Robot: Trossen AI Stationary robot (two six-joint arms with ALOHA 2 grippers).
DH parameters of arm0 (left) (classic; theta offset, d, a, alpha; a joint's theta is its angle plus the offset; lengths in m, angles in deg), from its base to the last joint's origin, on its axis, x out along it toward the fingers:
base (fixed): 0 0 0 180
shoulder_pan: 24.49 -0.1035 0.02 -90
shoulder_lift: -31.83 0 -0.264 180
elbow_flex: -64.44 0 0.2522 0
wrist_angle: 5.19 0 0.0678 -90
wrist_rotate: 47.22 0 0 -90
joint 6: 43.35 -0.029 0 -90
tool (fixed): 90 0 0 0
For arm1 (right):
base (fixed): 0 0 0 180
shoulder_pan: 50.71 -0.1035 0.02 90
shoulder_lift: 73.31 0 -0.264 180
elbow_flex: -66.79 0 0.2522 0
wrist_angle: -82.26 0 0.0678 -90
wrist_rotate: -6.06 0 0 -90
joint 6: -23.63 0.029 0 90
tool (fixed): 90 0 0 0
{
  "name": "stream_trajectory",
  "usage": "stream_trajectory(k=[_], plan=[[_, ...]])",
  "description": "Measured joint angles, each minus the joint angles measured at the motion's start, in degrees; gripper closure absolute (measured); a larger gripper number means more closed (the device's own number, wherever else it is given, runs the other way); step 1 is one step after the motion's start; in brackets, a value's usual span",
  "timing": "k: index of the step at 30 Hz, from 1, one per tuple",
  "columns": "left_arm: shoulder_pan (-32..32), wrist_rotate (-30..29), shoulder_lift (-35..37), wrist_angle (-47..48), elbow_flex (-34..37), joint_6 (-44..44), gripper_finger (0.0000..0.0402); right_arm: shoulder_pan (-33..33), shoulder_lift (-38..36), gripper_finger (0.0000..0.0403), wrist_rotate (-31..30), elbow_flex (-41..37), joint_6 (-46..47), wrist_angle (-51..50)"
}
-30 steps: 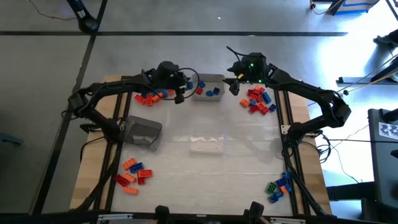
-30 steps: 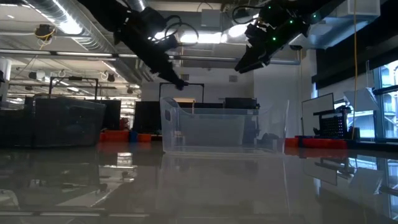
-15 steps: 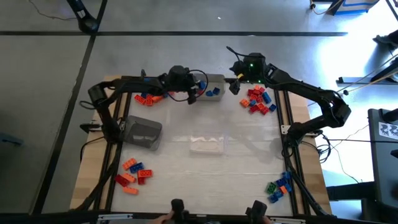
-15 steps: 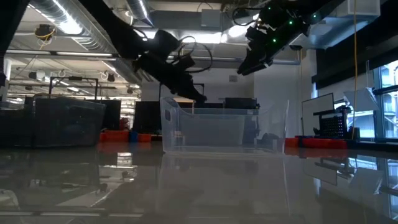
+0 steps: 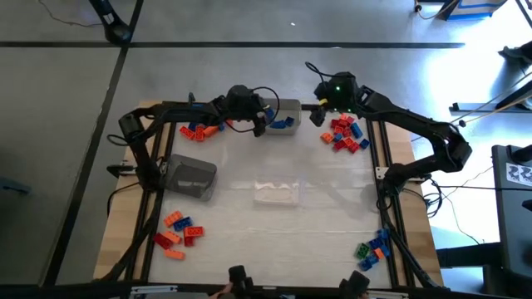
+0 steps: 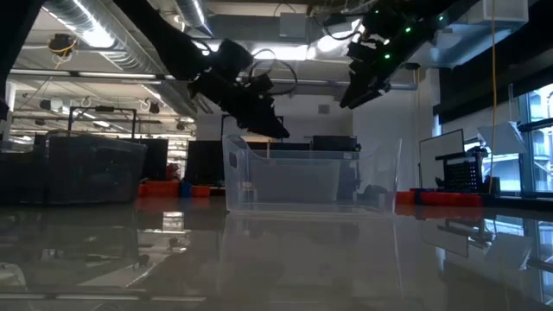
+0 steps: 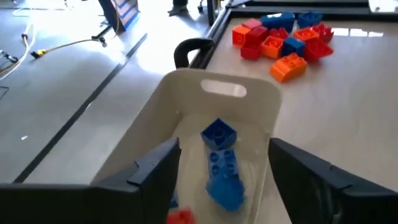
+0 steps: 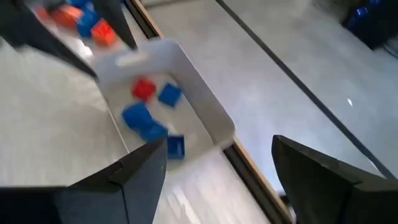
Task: Sort blocks by size
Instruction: Put the small blue game piece into the gray bin
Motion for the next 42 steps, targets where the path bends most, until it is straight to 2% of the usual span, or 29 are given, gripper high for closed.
stream_trajectory(k=[5, 8, 11, 18, 26, 33, 42], plan=[[0.3, 0.2, 2.3, 4.6, 0.0, 1.3, 0.0163, 0.0, -3.1, 0.0116, -2.7, -0.2, 7.1, -11.0], [0.8, 2.8, 3.3, 6.5, 0.3, 1.4, 0.0169, 0.0, -3.5, 0.0116, -4.7, -2.9, 12.1, -15.0], [1.5, 5.1, 3.9, 5.8, 2.5, 2.6, 0.0174, 0.0, -3.4, 0.0116, -6.8, -7.6, 16.7, -15.4], [3.8, 5.6, 5.0, 1.1, 7.9, 4.8, 0.0179, 3.4, -3.3, 0.0116, -8.2, -15.2, 25.8, -15.2], [7.6, 5.6, 5.8, 0.8, 9.4, 4.3, 0.0179, 6.3, -3.3, 0.0116, -4.5, -21.5, 22.0, -10.8], [10.3, 5.5, 5.8, 0.7, 9.4, 2.8, 0.0179, 6.4, 0.0, 0.0116, -2.7, -21.7, 20.5, -8.9], [11.2, 5.5, 5.8, 0.7, 9.4, 2.1, 0.0179, 6.4, 4.6, 0.0116, -3.3, -21.7, 18.7, -8.3]])
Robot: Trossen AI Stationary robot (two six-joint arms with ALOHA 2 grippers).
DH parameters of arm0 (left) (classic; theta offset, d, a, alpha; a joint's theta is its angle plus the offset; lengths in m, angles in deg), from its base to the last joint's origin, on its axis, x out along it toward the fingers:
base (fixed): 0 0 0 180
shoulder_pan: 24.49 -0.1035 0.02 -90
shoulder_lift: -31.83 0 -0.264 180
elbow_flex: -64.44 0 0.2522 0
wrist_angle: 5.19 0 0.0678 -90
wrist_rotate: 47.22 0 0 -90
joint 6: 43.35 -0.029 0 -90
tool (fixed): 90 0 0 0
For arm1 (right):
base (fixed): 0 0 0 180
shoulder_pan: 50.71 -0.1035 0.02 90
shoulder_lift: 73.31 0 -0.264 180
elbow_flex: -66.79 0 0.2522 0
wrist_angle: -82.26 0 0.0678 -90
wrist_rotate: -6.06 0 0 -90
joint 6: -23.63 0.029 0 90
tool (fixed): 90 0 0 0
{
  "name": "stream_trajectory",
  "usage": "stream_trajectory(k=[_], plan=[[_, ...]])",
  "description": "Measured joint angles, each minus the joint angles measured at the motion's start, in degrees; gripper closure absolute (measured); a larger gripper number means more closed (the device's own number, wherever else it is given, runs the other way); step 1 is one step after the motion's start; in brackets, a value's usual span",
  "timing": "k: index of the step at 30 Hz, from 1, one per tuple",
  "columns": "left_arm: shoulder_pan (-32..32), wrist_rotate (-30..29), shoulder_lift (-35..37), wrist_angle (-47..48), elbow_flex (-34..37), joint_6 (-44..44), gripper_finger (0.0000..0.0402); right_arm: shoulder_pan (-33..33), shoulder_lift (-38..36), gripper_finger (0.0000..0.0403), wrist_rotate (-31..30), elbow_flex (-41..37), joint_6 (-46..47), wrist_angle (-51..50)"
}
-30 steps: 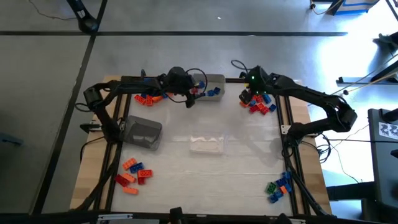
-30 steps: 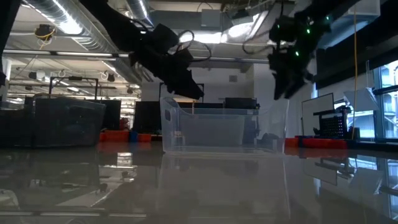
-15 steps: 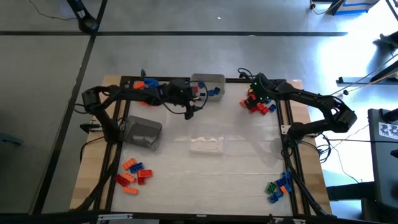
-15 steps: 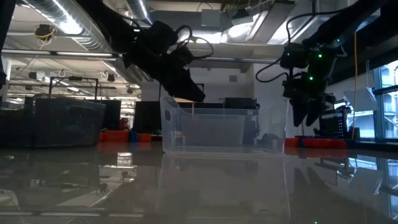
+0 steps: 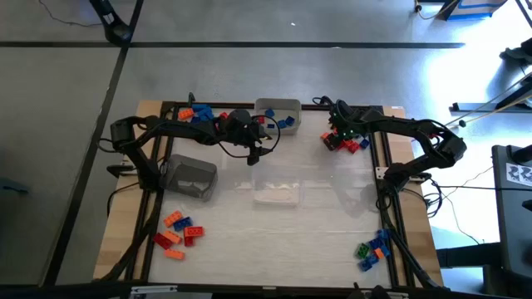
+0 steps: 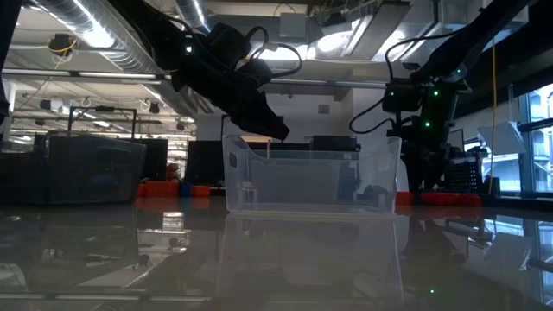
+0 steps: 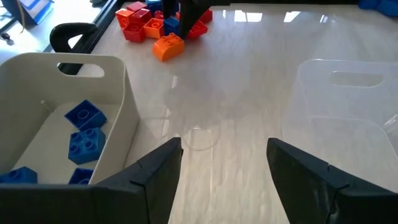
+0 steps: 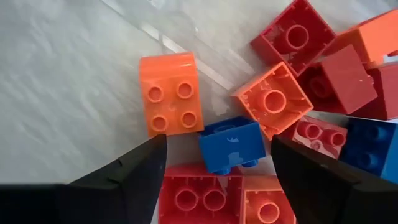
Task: Sort blocks by size
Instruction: Put the small blue game piece into the gray bin
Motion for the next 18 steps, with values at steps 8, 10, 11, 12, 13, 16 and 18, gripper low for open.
stream_trajectory(k=[8, 10, 11, 12, 13, 16, 18], plan=[[0.0, 0.0, 0.0, 0.0, 0.0, -0.8, 0.0179, 0.0, 1.2, 0.0167, 0.7, 0.0, -2.0, 0.1], [0.0, 0.0, 0.0, 0.0, 0.0, -0.8, 0.0179, 0.0, 1.2, 0.0193, 0.4, 0.0, -2.8, 0.7], [0.0, 0.0, 0.0, 0.0, 0.0, -0.8, 0.0179, 0.0, 1.2, 0.0207, 0.4, 0.0, -3.0, 0.9], [0.0, 0.0, 0.0, 0.0, 0.0, -0.8, 0.0179, 0.0, 1.2, 0.0220, 0.4, 0.0, -3.0, 0.9], [0.0, 0.0, 0.0, 0.0, 0.0, -0.8, 0.0179, 0.0, 1.2, 0.0232, 0.4, 0.0, -3.2, 1.0], [0.0, 0.0, 0.0, 0.0, 0.0, -0.8, 0.0179, 0.0, 1.1, 0.0261, 0.0, 0.0, -4.7, 1.1], [0.0, 0.0, 0.0, 0.0, 0.0, -0.8, 0.0179, 0.0, 1.1, 0.0270, -0.6, 0.0, -5.7, 1.1]])
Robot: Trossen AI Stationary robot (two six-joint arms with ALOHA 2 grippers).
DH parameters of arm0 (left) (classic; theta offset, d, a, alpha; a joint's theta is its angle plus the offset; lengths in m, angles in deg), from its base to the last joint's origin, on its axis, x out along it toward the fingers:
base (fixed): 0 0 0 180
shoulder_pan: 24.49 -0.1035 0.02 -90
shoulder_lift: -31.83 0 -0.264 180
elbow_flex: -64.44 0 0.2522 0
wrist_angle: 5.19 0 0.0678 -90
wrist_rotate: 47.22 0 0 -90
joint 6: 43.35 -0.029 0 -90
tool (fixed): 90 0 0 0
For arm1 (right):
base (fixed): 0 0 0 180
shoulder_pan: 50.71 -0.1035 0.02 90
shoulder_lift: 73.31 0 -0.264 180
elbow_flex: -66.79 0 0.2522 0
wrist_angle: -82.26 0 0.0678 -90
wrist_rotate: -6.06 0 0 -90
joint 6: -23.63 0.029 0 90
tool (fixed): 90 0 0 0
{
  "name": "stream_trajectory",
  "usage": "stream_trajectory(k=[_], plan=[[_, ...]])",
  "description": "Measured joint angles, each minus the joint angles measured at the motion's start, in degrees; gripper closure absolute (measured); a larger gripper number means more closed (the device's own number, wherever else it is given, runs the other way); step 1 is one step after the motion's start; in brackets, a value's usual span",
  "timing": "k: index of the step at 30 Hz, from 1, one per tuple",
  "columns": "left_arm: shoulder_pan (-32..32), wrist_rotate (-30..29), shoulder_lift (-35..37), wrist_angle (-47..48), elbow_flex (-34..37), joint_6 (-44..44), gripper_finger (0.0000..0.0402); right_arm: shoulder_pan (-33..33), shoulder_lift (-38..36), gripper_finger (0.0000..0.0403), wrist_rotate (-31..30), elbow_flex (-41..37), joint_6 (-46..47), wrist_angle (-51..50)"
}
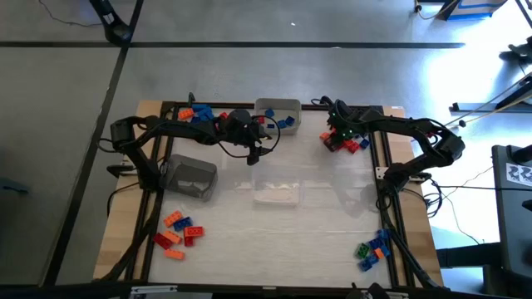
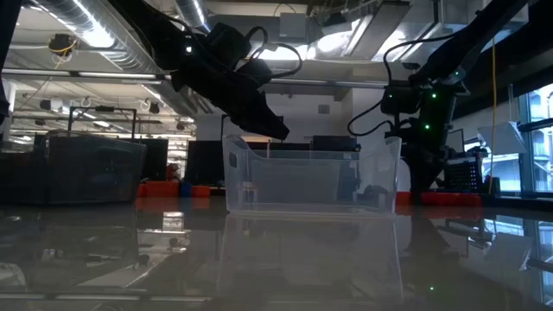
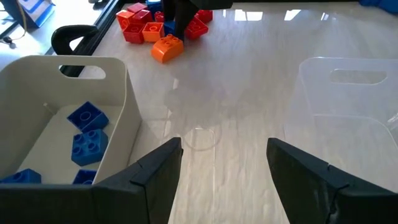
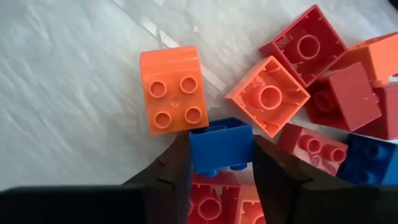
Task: Sort blocks by size
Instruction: Put the small blue game piece into the gray bin
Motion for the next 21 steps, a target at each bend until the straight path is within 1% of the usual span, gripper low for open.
stream_trajectory(k=[4, 9, 12, 16, 21], plan=[[0.0, 0.0, 0.0, 0.0, 0.0, 0.3, 0.0179, 0.0, -0.4, 0.0263, 0.0, 1.3, -1.4, -2.3], [0.0, 0.0, 0.0, 0.0, 0.0, 0.4, 0.0179, 0.0, -2.0, 0.0258, 0.1, 6.5, -1.6, -6.9], [0.0, 0.0, 0.0, 0.0, 0.0, 0.4, 0.0179, 0.0, -3.0, 0.0260, 0.9, 9.6, -1.7, -7.3], [0.0, 0.0, 0.0, 0.0, 0.0, 0.4, 0.0179, 0.0, -3.2, 0.0256, 6.1, 12.4, -2.0, -4.3], [0.0, 0.0, 0.0, 0.0, 0.0, 0.5, 0.0179, 0.0, -2.6, 0.0255, 17.3, 12.7, -1.7, 9.6]])
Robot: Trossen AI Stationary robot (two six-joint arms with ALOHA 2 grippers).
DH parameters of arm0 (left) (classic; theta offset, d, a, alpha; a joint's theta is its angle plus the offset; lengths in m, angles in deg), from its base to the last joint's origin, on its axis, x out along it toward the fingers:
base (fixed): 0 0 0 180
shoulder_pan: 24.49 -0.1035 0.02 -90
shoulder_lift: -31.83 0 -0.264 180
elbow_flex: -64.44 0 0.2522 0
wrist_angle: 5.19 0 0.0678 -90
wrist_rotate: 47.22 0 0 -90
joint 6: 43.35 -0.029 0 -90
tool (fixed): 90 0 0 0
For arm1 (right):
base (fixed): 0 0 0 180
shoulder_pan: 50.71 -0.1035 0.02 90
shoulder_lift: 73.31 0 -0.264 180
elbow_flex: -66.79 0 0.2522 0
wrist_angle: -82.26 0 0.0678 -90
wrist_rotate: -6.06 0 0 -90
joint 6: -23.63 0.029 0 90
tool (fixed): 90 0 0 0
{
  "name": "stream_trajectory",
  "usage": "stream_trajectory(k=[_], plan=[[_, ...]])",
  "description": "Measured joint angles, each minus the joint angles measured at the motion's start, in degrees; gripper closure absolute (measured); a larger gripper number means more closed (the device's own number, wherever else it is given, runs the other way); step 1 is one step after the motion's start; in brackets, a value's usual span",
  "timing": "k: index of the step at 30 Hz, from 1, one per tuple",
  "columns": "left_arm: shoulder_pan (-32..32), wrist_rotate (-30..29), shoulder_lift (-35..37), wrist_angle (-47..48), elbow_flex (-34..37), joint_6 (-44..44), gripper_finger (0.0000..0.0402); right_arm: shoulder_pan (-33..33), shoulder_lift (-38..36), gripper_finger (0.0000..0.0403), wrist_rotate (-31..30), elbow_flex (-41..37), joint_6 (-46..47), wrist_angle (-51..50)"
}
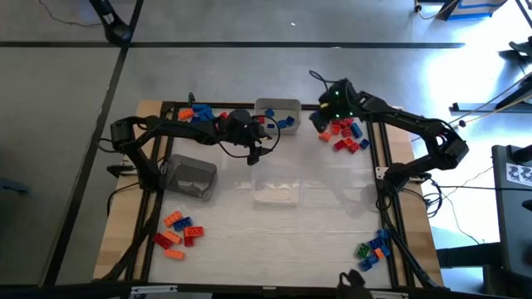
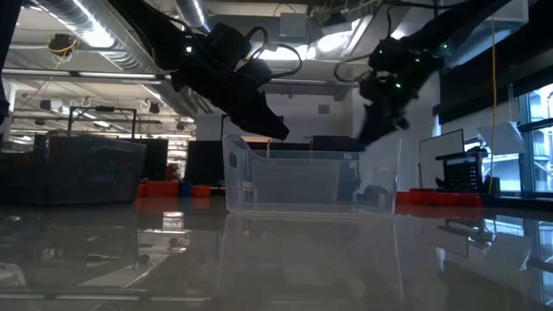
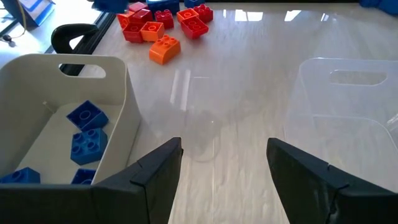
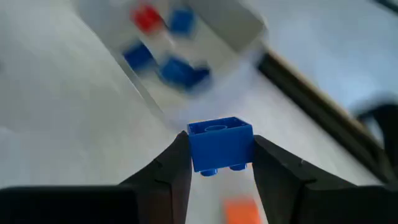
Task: Sort blocks by size
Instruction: Put the small blue game piece into the gray bin, then put the small orange game piece into the gray bin
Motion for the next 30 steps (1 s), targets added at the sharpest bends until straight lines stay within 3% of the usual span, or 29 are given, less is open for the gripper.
stream_trajectory(k=[9, 18, 30], plan=[[0.0, 0.0, 0.0, 0.0, 0.0, 0.0, 0.0179, 0.0, 8.1, 0.0254, 4.1, -0.1, 2.6, 19.3], [0.0, 0.0, 0.0, 0.0, 0.0, 0.0, 0.0179, -2.0, 13.3, 0.0246, 5.4, -0.2, 3.0, 26.1], [0.0, 0.0, 0.0, 0.0, 0.0, 0.0, 0.0179, -2.2, 11.7, 0.0138, 3.0, 0.4, -0.2, 22.0]])
